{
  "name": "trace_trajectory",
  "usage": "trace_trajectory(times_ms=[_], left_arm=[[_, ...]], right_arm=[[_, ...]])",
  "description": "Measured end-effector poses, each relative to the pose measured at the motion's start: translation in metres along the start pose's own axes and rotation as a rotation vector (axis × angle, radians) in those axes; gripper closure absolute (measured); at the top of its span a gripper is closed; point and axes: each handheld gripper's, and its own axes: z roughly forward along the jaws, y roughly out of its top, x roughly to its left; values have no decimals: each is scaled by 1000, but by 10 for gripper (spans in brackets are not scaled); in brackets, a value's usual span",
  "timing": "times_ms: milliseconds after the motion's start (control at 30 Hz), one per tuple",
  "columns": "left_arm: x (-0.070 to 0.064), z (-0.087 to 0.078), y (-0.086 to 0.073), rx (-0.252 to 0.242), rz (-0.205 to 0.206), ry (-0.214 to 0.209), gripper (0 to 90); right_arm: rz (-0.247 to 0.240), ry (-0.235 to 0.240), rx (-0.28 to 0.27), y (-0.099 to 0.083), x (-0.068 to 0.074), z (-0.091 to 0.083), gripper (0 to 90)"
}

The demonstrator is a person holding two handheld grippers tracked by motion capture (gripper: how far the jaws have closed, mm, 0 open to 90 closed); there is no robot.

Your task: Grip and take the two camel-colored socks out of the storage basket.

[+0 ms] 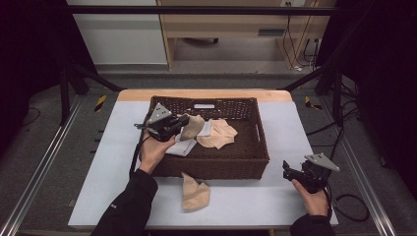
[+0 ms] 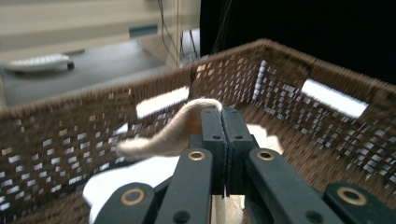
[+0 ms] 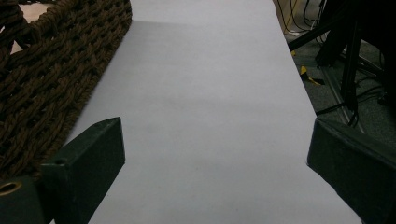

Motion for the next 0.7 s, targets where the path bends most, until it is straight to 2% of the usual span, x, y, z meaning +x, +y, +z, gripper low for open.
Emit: trace_trajectory(times_ms=[33, 67, 133, 167, 333, 367, 567, 700], left_arm=[[-2, -4, 4, -35, 22, 7, 887], [-3, -7, 6, -42, 23, 16, 887], [-3, -9, 9, -48, 9, 12, 887], [-3, -12, 12, -67, 0, 8, 887], [-10, -28, 26, -123, 2, 0, 887], [-13, -35, 31, -134, 1, -10, 887], [-24, -52, 40, -158, 11, -28, 887], [-34, -69, 46, -185, 11, -58, 887]], right_arm=[[2, 0, 1, 0, 0, 0, 45], [2, 0, 1, 0, 0, 0, 45], [1, 0, 0, 0, 0, 0, 45], [0, -1, 1, 0, 0, 0, 45], [1, 0, 0, 0, 0, 0, 45], [4, -1, 0, 0, 0, -1, 45], [2, -1, 0, 0, 0, -1, 45], [5, 0, 1, 0, 0, -1, 45]])
